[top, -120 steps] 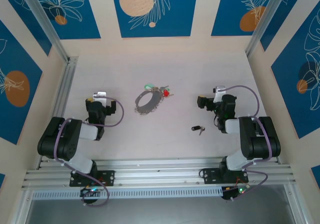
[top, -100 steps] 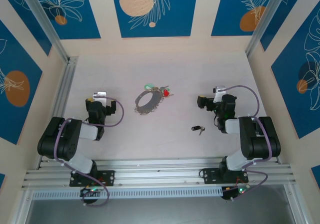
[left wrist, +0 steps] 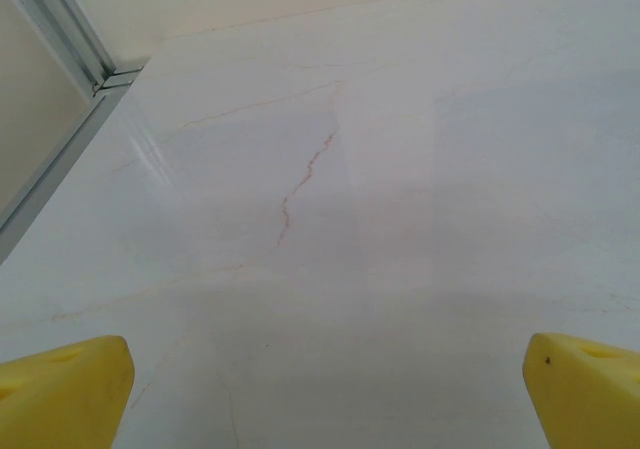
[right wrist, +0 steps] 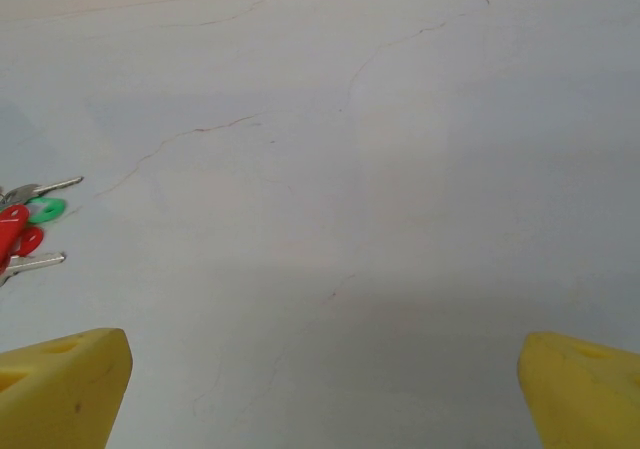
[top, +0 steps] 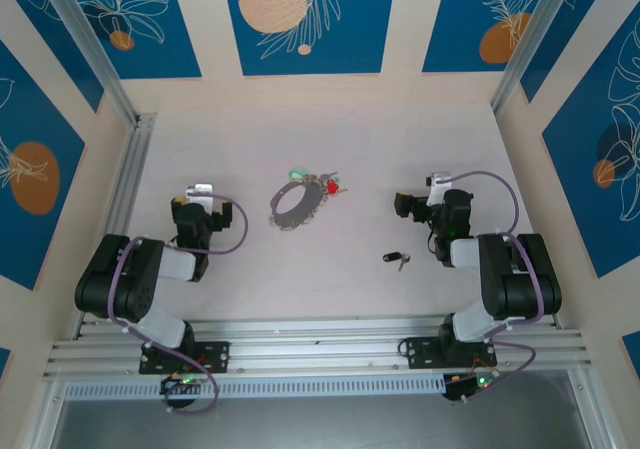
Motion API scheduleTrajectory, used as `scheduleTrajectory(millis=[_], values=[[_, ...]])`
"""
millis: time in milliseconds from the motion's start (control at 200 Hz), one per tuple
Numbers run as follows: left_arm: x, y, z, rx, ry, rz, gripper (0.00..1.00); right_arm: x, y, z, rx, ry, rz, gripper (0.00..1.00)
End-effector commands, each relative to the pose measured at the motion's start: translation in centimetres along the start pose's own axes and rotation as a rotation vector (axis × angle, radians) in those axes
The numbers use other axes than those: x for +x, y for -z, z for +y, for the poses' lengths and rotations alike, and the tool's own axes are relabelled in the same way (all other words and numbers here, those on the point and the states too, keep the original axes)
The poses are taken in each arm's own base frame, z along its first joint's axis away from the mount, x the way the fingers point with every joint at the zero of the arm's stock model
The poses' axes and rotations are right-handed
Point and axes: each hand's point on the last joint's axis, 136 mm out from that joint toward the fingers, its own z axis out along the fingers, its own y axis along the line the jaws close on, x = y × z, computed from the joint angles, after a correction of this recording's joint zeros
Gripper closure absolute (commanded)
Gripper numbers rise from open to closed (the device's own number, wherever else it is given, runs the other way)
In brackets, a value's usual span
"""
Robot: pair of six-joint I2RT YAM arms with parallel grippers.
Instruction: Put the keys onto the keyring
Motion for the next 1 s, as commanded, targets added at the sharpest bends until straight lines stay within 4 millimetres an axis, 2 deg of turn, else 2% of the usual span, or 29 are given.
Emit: scheduleTrajectory(millis=[0, 560, 760, 875, 910, 995], values=[[-1.1, -0.2, 0.2, 0.002, 0.025, -0.033, 0.0, -1.0, -0.2, 0.0, -0.006, 0.018, -0.02, 0.01], [-0.9, -0.5, 0.4, 0.02, 0.045, -0.018, 0.0, -1.0, -0.2, 0.0, -0.002, 0.023, -0.021, 0.01], [-1.0, -0.4, 0.1, 0.039, 0.036, -0.025, 0.0, -1.0, -0.1, -0.8, 0.06, 0.012, -0.028, 0.01], [-1.2, 0.1, -0.1, 0.053, 0.033, -0.046, 0.0, -1.9, 0.5, -2.1, 0.158, -0.014, -0.045, 0.01], [-1.4, 0.3, 0.0, 0.05, 0.034, -0.053, 0.0, -2.7, 0.7, -2.2, 0.183, -0.015, -0.036, 0.01], [-2.6, 1.0, 0.1, 0.047, 0.024, -0.052, 0.0, -3.5, 1.4, -2.5, 0.238, -0.019, 0.076, 0.01]])
